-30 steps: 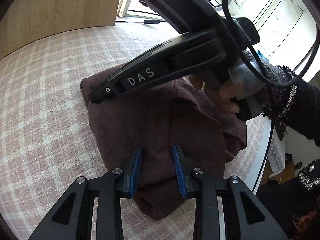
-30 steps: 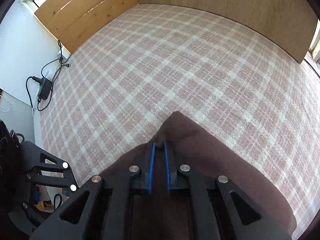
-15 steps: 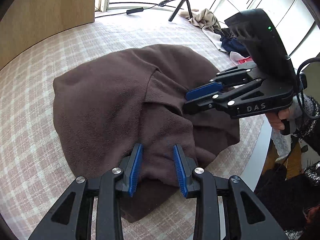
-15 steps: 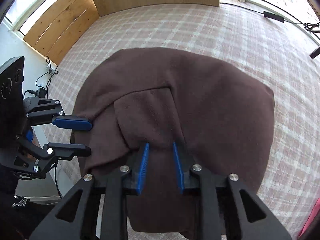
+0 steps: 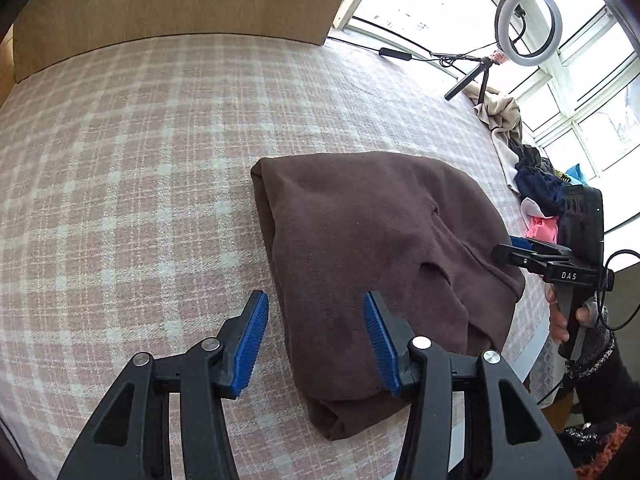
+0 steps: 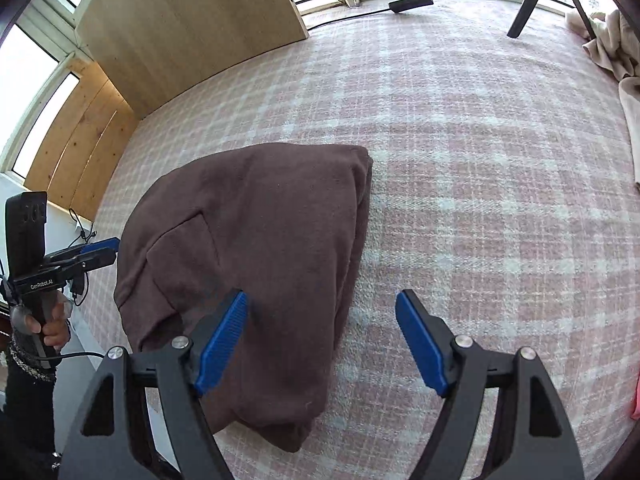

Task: Fold clothes
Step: 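Grasp the brown bundle's edge with both grippers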

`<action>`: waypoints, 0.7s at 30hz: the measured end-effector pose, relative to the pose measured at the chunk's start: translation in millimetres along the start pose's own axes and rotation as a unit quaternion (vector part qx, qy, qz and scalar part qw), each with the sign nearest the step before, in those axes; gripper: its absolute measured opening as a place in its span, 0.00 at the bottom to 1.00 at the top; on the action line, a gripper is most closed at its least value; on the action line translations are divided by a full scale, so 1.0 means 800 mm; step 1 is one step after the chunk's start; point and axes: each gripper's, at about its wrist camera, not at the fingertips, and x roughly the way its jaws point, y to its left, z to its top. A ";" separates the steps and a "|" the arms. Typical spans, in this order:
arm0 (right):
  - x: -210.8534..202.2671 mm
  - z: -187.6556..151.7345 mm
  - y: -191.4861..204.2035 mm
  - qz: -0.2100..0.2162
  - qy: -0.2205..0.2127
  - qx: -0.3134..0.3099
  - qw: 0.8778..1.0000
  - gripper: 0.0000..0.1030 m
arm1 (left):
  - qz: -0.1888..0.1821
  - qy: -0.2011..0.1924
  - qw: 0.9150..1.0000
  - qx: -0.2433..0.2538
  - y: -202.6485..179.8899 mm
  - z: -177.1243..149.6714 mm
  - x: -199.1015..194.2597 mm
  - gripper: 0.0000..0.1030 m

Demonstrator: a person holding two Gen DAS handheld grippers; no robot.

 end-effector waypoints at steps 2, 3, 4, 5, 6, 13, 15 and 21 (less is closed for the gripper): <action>0.011 -0.003 -0.005 0.010 0.006 0.002 1.000 0.73 | 0.015 0.020 1.000 0.003 -0.006 -0.001 0.018 0.47; 0.013 -0.005 -0.007 0.018 0.002 0.004 1.000 0.73 | 0.019 0.026 0.999 0.002 -0.008 -0.002 0.025 0.49; 0.015 -0.008 -0.008 0.026 -0.004 0.005 1.000 0.75 | 0.018 0.027 0.999 -0.004 -0.007 -0.004 0.026 0.50; 0.016 -0.011 -0.010 0.033 -0.010 0.007 0.999 0.76 | 0.019 0.028 0.999 -0.010 -0.006 -0.005 0.027 0.51; 0.017 -0.013 -0.008 0.033 -0.015 -0.004 0.999 0.77 | 0.021 0.030 0.999 -0.019 -0.004 -0.006 0.028 0.54; 0.026 -0.024 0.010 0.043 -0.030 -0.065 0.997 0.86 | 0.045 0.040 0.997 -0.039 -0.011 -0.008 0.033 0.61; 0.030 -0.024 0.016 0.054 -0.026 -0.076 0.995 0.83 | 0.047 0.040 0.998 -0.031 -0.020 -0.008 0.034 0.52; 0.038 -0.018 0.024 0.096 -0.008 -0.072 0.993 0.39 | 0.034 0.009 0.999 -0.018 -0.037 -0.012 0.031 0.29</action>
